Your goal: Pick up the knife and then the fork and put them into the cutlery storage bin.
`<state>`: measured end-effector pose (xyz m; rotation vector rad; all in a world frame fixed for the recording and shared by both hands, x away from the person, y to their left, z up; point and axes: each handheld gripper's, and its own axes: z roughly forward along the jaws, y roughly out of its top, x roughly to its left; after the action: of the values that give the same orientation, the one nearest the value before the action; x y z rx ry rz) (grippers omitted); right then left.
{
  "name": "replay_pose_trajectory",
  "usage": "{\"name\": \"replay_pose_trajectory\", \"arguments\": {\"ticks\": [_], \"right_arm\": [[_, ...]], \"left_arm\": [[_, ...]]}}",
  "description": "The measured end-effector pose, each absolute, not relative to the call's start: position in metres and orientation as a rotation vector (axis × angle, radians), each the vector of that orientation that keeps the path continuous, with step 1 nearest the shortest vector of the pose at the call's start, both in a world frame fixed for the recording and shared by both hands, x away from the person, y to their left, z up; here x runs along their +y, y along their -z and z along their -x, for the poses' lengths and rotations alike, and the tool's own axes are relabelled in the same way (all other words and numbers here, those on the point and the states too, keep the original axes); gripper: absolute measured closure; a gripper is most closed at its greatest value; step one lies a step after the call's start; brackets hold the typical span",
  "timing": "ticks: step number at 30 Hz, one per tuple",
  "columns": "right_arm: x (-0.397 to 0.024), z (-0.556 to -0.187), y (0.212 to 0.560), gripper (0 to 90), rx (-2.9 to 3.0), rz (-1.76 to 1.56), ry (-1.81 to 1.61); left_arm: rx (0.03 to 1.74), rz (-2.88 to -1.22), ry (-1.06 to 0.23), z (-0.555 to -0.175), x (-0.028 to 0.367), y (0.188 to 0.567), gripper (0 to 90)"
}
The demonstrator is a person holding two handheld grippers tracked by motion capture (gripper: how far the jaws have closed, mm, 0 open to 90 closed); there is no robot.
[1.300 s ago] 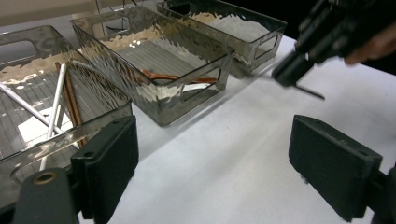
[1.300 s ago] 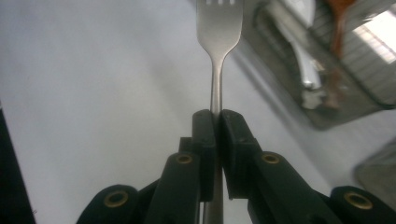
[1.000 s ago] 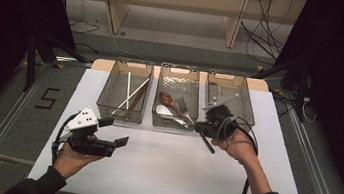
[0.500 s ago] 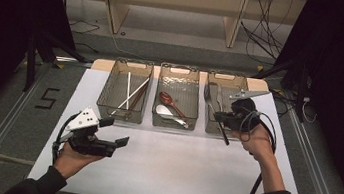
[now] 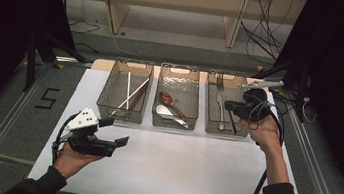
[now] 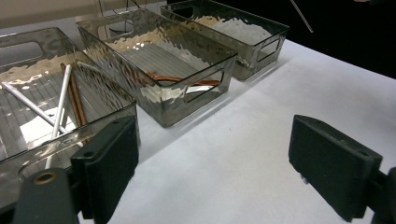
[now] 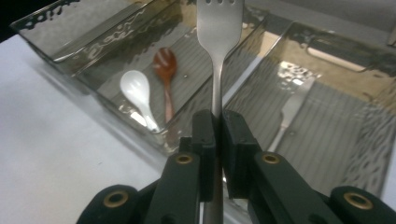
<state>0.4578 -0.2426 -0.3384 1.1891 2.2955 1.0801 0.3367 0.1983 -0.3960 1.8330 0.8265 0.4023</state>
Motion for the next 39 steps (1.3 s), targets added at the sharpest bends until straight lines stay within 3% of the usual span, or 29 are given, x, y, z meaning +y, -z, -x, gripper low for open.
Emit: {"name": "replay_pose_trajectory", "arguments": {"ticks": [10,21,39], "right_arm": [[-0.250,-0.487,0.324,85.1,2.229,-1.256,-1.033],[-0.257,-0.520,0.341,85.0,2.177,-1.381,-0.972],[-0.258,-0.536,0.359,85.0,2.133,-1.490,-0.934]], "left_arm": [[0.814,-1.819,-0.401,-0.336,0.198,0.395,15.7],[0.812,-1.819,-0.400,-0.336,0.198,0.395,15.7],[0.812,-1.821,-0.400,-0.336,0.198,0.395,15.7]]}}
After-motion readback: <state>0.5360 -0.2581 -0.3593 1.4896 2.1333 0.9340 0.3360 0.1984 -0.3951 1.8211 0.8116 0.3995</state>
